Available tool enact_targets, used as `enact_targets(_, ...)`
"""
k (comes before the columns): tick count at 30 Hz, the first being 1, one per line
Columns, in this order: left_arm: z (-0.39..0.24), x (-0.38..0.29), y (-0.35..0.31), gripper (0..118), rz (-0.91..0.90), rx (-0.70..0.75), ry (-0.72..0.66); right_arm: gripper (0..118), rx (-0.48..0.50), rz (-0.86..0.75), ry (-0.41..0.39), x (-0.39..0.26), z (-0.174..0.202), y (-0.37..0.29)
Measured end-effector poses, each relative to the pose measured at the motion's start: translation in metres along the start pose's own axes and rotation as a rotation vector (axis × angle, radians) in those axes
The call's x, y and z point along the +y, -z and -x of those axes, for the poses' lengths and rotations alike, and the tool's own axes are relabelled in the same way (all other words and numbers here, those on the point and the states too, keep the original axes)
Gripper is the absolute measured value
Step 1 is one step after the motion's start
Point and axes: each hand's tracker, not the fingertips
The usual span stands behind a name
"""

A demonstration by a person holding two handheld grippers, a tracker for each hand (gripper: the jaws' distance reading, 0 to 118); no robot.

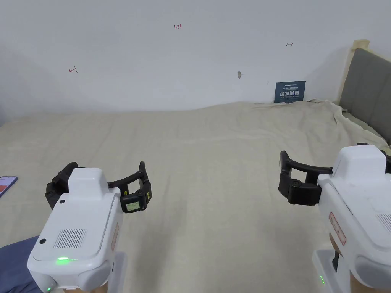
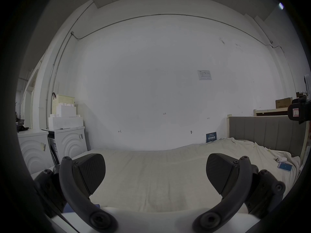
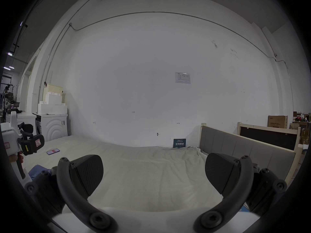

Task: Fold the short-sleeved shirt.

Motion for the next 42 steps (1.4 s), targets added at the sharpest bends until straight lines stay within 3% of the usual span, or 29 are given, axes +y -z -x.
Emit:
enact_targets(23,0.002,0.001,0.0,118,-0.001,-0.002,-0.005,118,-0.003,0.004,-0.001,-0.009,-0.008,0.006)
enact_targets(28,0.003,0.002,-0.002,118,0.002,-0.007,-0.001,118,-0.006,0.057,0.065,-0.006,-0.013,0.01)
enact_targets(30,0.005,0.002,-0.002,118,0.003,-0.01,-0.002,118,-0.027,0.127,0.152,-0.005,-0.016,0.015)
enact_targets(34,0.006,0.003,-0.004,118,0.005,-0.009,-0.007,118,-0.167,0.303,0.313,-0.003,-0.018,0.022)
enact_targets(36,0.007,0.003,-0.004,118,0.004,-0.01,-0.01,118,-0.207,0.414,0.325,-0.005,-0.019,0.03)
enact_targets(39,0.007,0.004,-0.004,118,0.005,-0.011,-0.006,117,-0.17,0.508,0.317,-0.01,-0.023,0.037)
enact_targets(42,0.007,0.005,-0.004,118,0.001,-0.011,0.0,117,-0.141,0.587,0.387,-0.014,-0.029,0.042)
